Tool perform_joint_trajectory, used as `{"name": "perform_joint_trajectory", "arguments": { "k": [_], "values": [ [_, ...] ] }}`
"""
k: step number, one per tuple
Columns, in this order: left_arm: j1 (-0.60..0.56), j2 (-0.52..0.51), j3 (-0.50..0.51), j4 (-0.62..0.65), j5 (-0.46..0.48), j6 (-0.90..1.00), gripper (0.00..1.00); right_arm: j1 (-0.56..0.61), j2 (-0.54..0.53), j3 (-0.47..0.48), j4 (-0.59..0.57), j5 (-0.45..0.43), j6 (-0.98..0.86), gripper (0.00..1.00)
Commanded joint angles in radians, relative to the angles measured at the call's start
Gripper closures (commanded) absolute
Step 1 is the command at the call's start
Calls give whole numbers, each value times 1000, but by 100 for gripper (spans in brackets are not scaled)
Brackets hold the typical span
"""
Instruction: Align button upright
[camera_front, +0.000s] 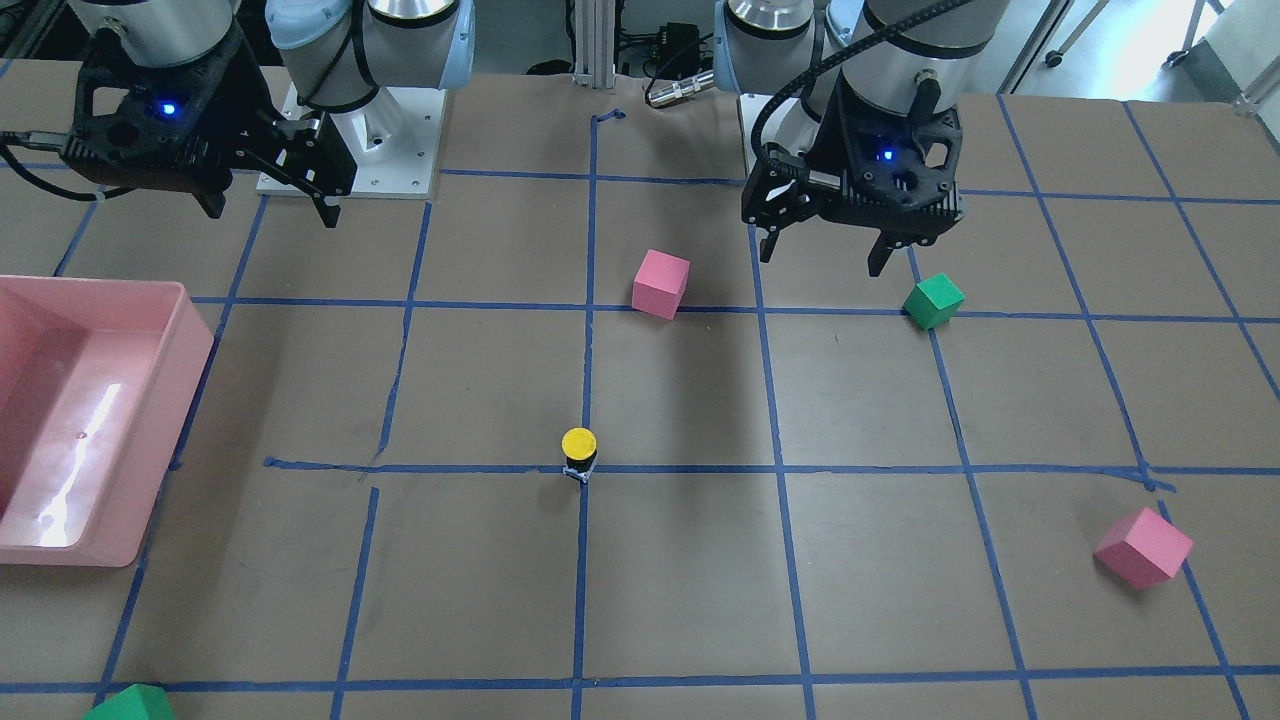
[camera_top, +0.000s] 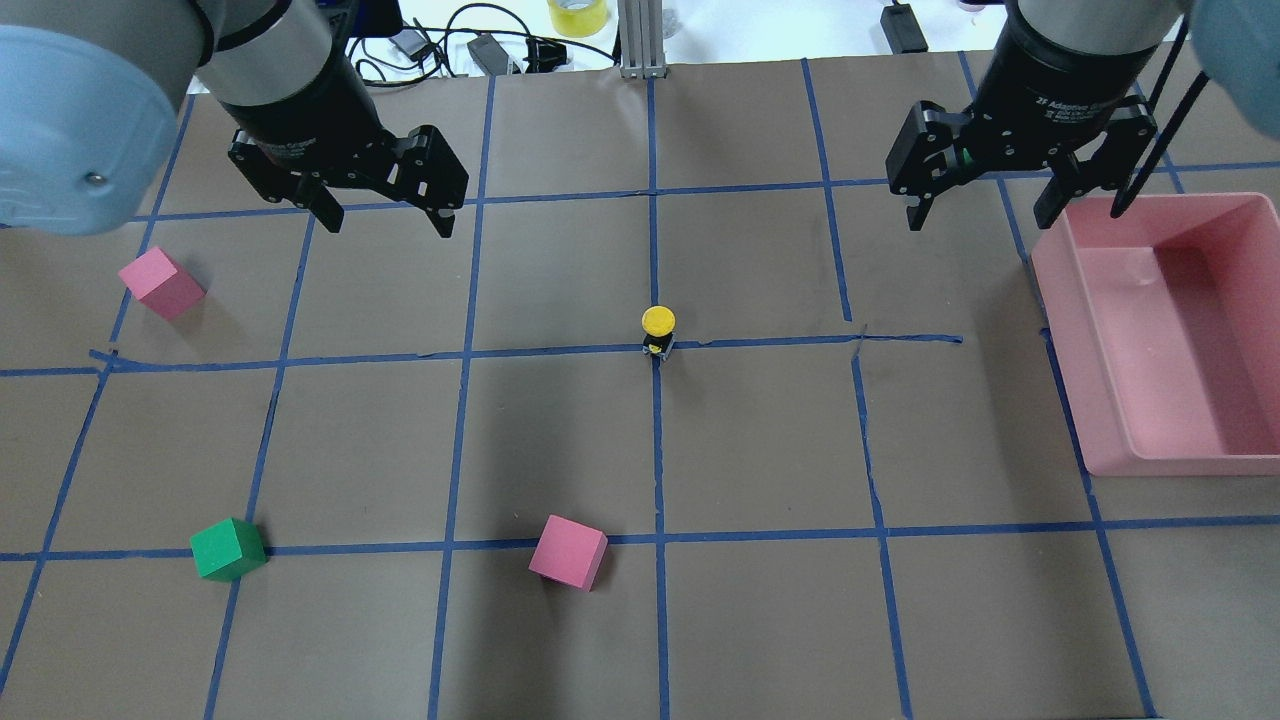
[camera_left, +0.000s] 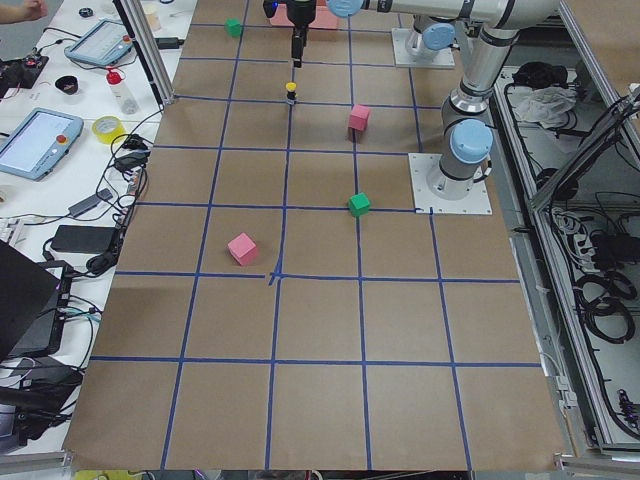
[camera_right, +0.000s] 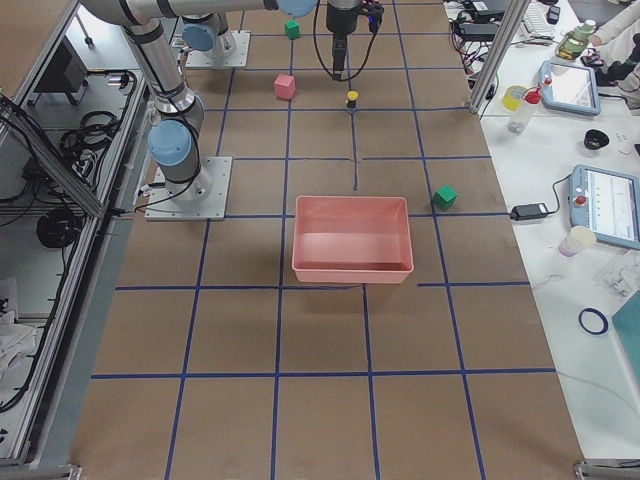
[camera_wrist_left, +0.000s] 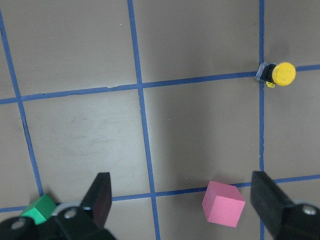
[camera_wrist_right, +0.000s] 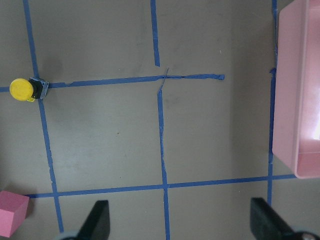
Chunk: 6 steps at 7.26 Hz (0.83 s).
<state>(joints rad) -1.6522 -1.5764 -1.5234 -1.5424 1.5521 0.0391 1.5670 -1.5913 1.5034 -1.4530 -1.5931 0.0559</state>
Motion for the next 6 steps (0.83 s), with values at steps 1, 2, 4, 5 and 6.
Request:
{"name": "perform_joint_trajectory", "arguments": {
  "k": [1, 2, 4, 5, 6],
  "values": [
    [-1, 36, -1, 2, -10, 15, 0, 2, 1, -6, -1, 16, 5, 0],
    [0, 41, -6, 4, -10, 15, 0, 2, 1, -17, -1, 7, 5, 0],
    [-1, 56, -7, 2, 12, 16, 0, 2, 7, -2, -38, 4, -1, 0],
    [0, 64, -12, -1, 17, 16, 0, 2, 5, 0, -35, -1, -4, 0],
    [3, 79, -17, -2, 49, 21, 0, 2, 7, 1, -35, -2, -4, 0]
  ]
}}
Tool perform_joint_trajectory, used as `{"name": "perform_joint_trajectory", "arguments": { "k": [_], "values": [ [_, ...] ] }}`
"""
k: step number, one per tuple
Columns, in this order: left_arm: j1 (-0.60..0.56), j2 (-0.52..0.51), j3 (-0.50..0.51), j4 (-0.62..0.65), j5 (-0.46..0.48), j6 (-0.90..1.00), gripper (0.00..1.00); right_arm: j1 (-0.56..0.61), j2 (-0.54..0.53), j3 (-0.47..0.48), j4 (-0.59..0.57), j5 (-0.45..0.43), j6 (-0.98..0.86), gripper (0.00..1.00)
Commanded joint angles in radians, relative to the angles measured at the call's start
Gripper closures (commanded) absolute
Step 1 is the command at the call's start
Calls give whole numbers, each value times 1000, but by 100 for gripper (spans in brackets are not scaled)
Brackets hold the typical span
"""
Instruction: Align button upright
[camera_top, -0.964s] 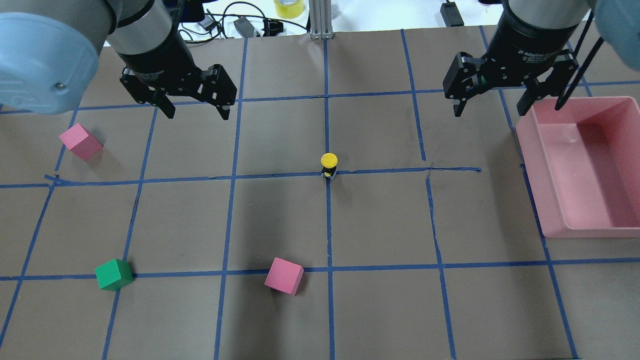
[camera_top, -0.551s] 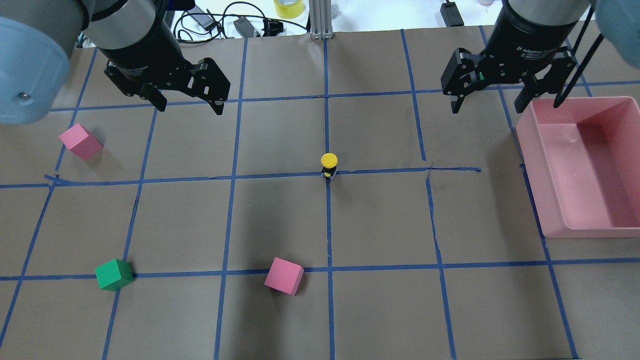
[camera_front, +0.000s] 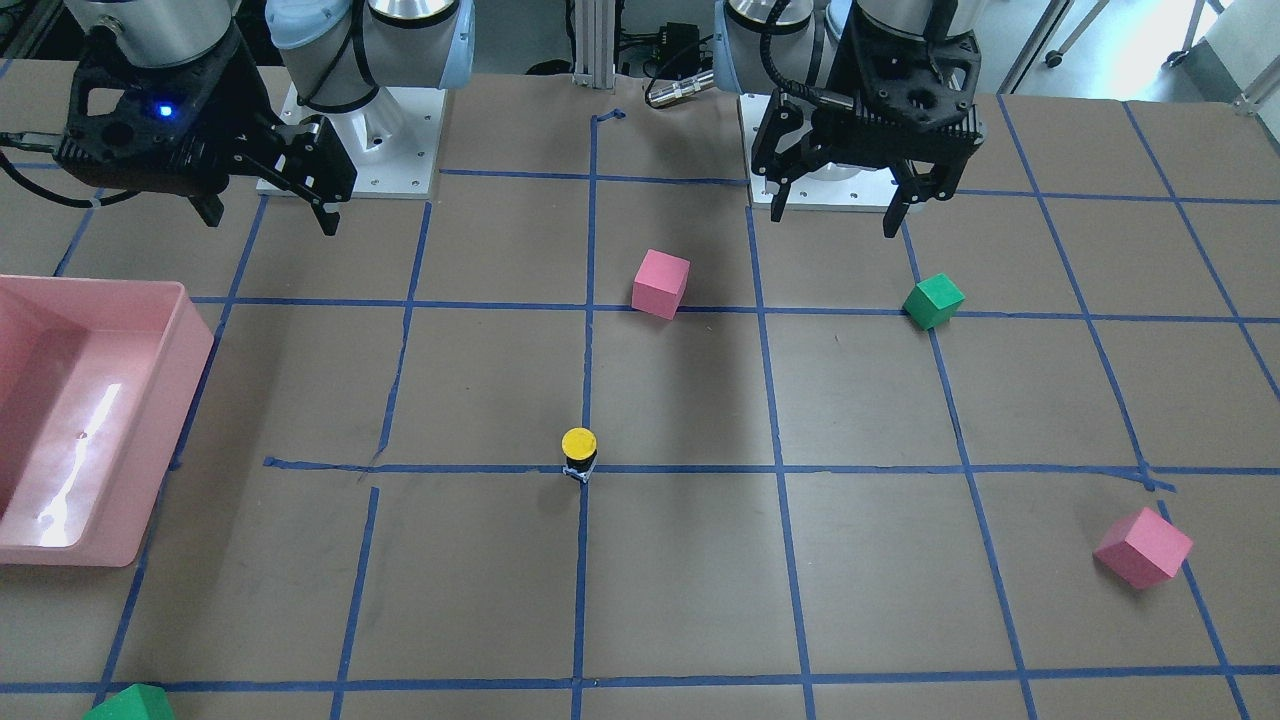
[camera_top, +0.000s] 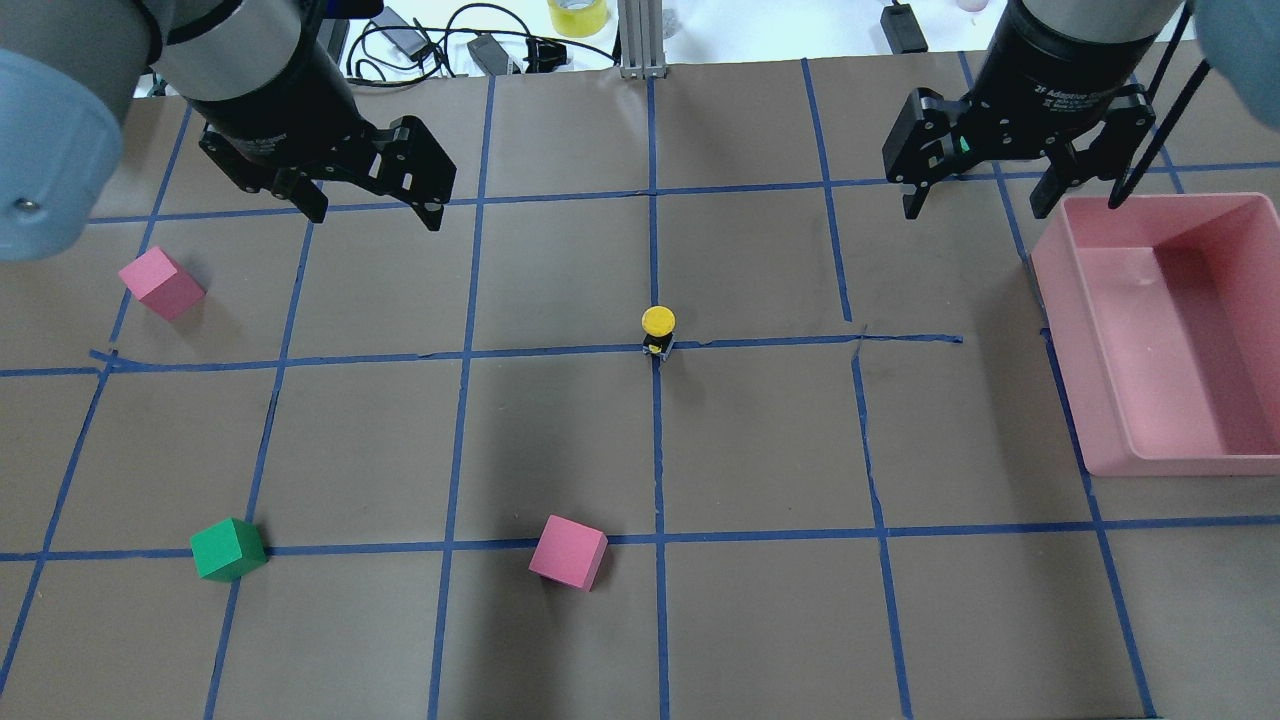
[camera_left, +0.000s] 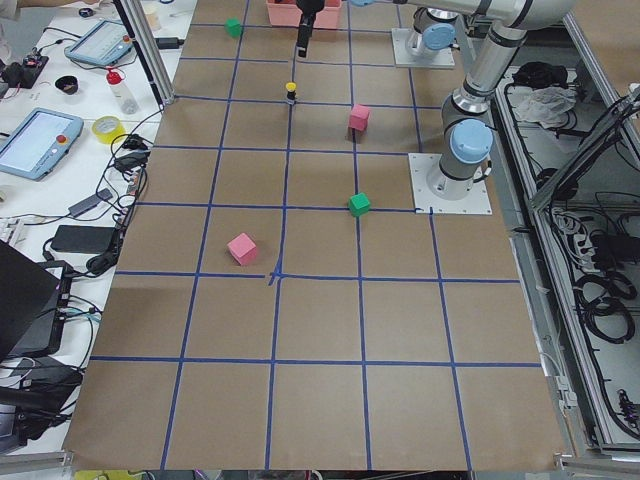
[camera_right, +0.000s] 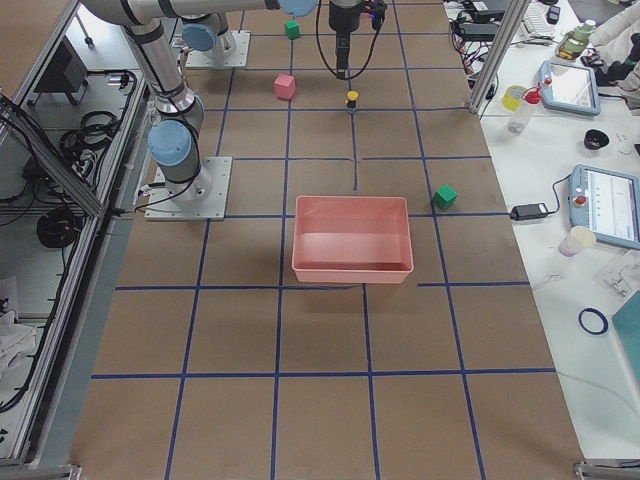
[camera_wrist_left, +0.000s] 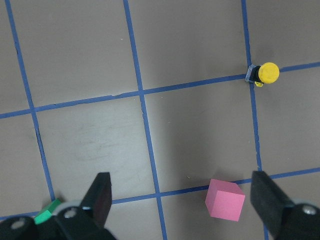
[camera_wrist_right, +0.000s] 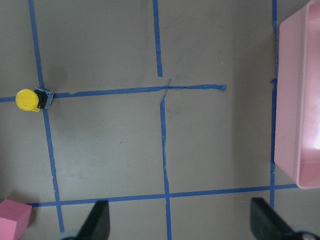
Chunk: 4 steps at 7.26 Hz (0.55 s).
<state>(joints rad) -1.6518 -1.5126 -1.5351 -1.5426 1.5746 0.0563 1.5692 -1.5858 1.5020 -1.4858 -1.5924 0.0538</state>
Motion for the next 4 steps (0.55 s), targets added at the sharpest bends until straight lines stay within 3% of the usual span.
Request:
{"name": "perform_joint_trajectory", "arguments": {
  "k": [1, 4],
  "values": [
    [0, 15, -23, 10, 21, 3, 0, 2, 6, 6, -7, 2, -8, 0],
    [0, 15, -45, 47, 15, 10, 0, 0, 10, -16, -5, -3, -8, 0]
  ]
}}
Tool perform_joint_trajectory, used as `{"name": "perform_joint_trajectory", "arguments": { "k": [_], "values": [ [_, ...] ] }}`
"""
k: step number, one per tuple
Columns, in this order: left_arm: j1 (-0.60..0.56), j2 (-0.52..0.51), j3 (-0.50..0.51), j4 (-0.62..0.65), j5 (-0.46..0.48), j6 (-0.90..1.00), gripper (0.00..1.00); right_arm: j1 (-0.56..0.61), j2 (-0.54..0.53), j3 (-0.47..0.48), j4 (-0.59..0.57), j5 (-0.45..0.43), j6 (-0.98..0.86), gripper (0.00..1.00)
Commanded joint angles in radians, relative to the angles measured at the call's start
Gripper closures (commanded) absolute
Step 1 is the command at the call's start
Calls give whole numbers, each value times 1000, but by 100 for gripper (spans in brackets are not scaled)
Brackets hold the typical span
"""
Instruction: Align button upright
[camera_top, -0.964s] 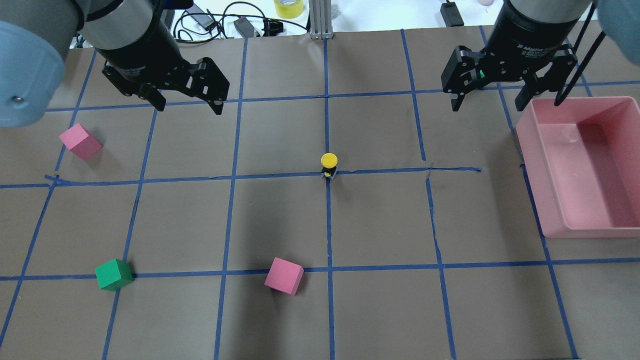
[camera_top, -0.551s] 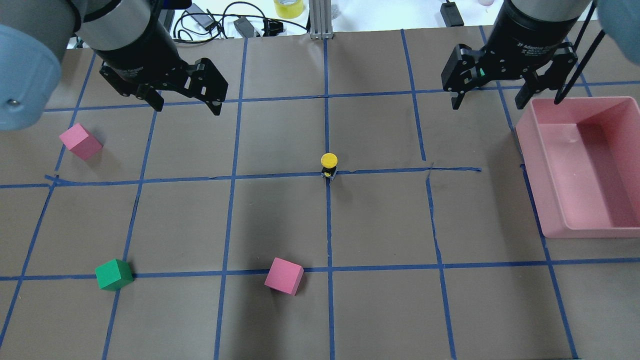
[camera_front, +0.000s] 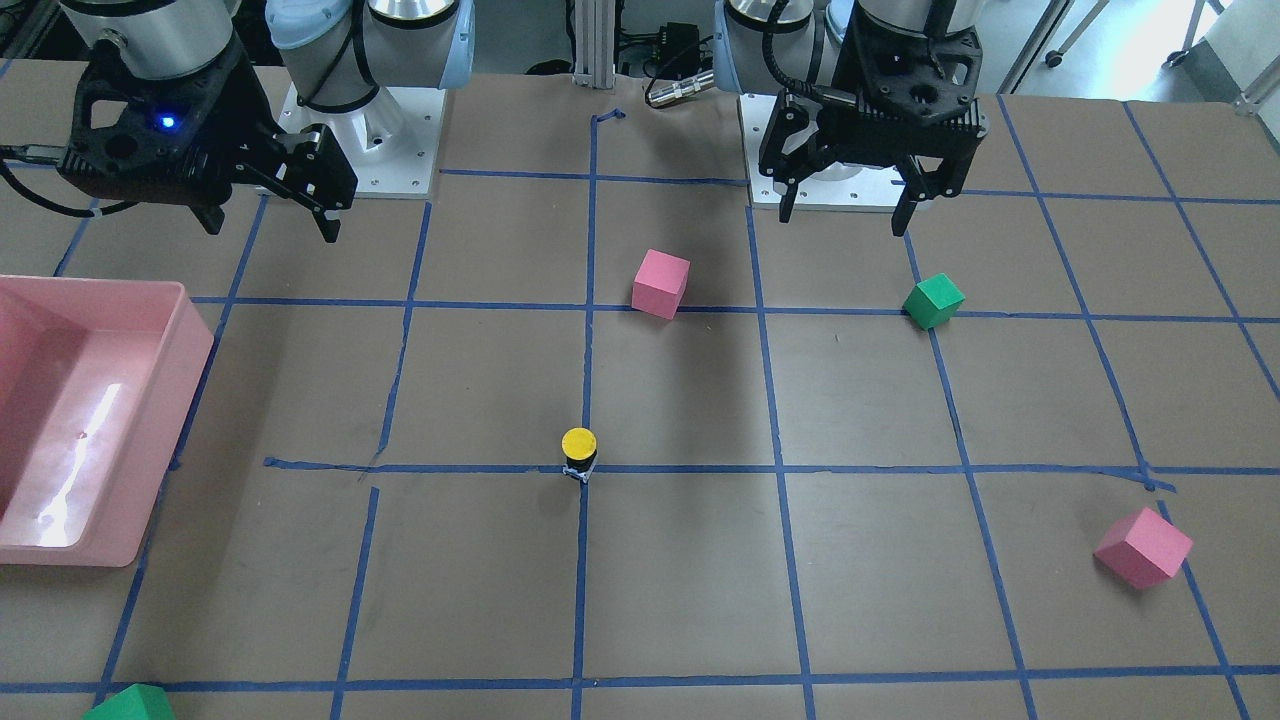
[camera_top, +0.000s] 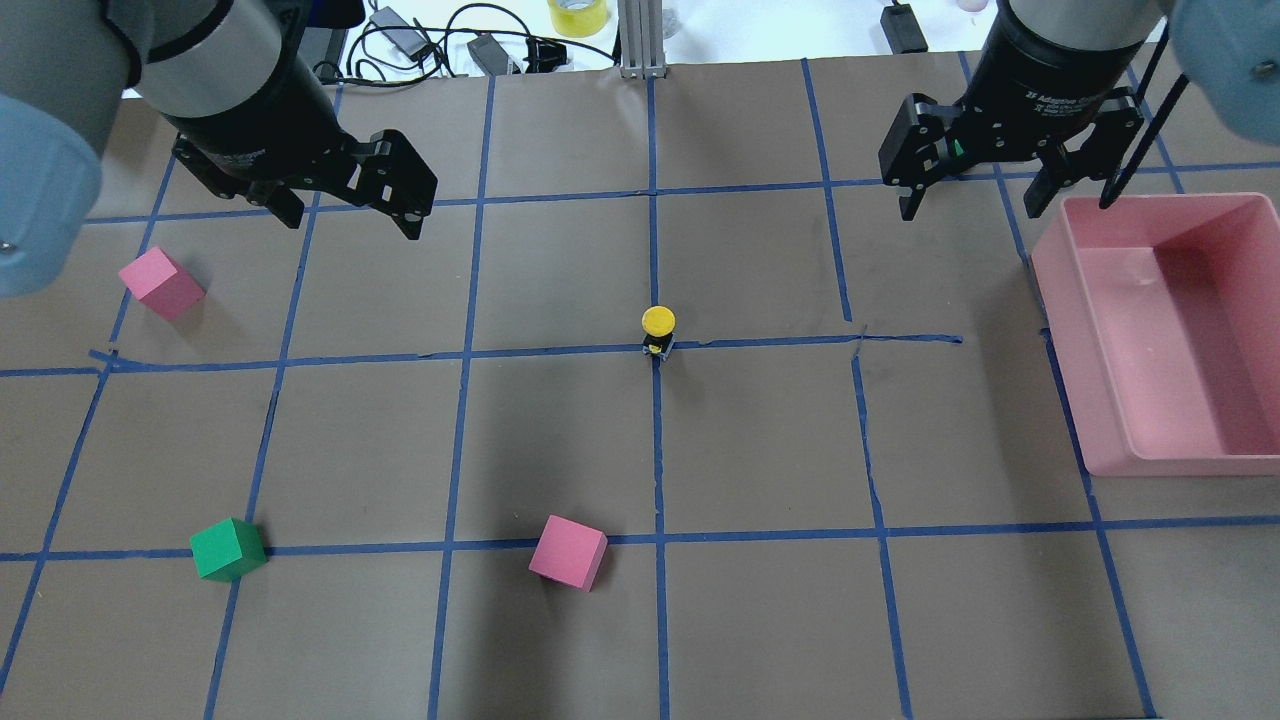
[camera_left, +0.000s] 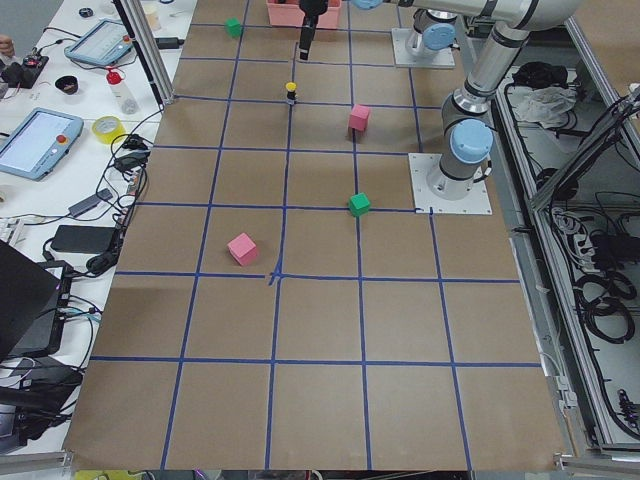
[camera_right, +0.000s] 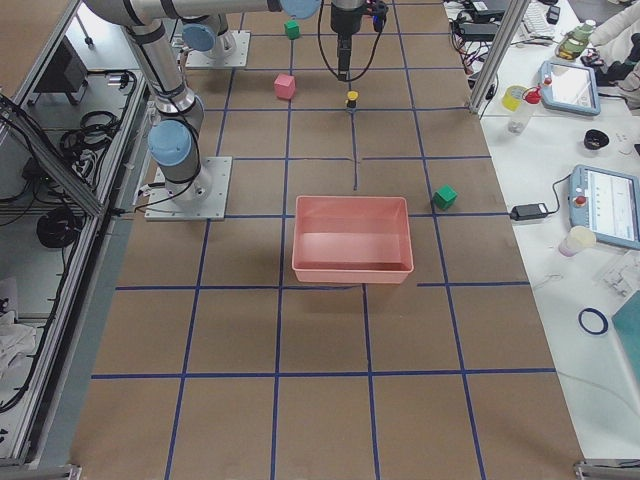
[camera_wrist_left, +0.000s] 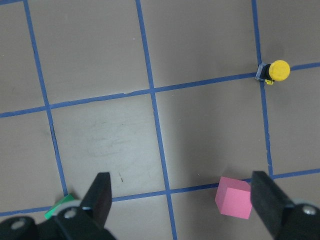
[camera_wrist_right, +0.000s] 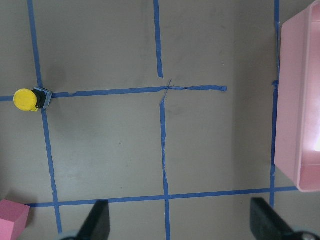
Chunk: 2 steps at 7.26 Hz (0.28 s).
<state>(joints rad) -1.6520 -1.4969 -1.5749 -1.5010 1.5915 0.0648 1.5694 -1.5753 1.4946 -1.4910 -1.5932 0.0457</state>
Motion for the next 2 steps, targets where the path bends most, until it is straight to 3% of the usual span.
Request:
{"name": "perform_joint_trajectory", "arguments": {
  "k": [1, 2],
  "values": [
    [0, 1, -11, 5, 1, 1, 0, 0, -2, -5, 9, -5, -3, 0],
    [0, 1, -13, 5, 1, 1, 0, 3, 3, 7, -3, -5, -3, 0]
  ]
}}
